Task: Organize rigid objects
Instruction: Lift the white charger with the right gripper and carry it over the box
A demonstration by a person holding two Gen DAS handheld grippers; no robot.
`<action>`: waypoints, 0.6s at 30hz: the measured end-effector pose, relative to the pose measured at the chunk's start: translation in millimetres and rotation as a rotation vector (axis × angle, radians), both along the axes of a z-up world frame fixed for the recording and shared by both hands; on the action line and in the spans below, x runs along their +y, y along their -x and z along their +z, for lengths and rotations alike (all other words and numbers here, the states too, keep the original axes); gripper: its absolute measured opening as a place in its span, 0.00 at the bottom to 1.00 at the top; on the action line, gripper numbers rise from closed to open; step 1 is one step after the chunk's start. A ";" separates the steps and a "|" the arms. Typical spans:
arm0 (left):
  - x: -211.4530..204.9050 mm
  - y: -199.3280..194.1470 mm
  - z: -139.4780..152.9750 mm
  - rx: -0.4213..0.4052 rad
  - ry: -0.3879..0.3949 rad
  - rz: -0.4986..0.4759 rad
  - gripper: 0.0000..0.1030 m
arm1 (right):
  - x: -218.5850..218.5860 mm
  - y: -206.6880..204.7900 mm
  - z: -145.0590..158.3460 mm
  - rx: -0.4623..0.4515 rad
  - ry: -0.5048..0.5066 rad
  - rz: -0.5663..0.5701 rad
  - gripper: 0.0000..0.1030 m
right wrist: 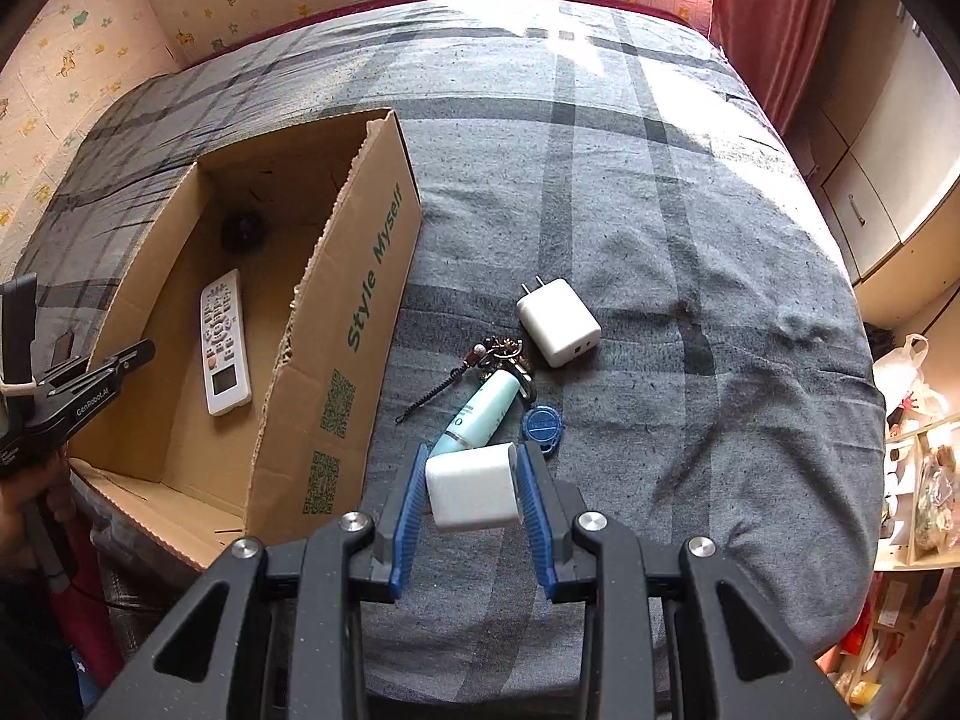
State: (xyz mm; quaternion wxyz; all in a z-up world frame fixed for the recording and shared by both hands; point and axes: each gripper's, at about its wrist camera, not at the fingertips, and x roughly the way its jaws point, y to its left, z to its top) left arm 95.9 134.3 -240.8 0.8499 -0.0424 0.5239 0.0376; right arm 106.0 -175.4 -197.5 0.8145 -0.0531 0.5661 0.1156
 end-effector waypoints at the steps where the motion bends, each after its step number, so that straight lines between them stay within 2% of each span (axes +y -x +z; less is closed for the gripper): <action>1: -0.3 -0.1 0.3 0.000 -0.001 -0.001 0.13 | 2.3 -1.4 2.9 -0.005 0.001 0.007 0.32; 11: 1.5 -1.1 -0.3 0.002 0.002 0.001 0.13 | 29.7 -20.6 32.2 -0.055 -0.012 0.072 0.32; 18: 0.7 -1.7 -0.8 0.003 0.000 0.001 0.13 | 65.4 -39.9 46.3 -0.078 -0.032 0.138 0.32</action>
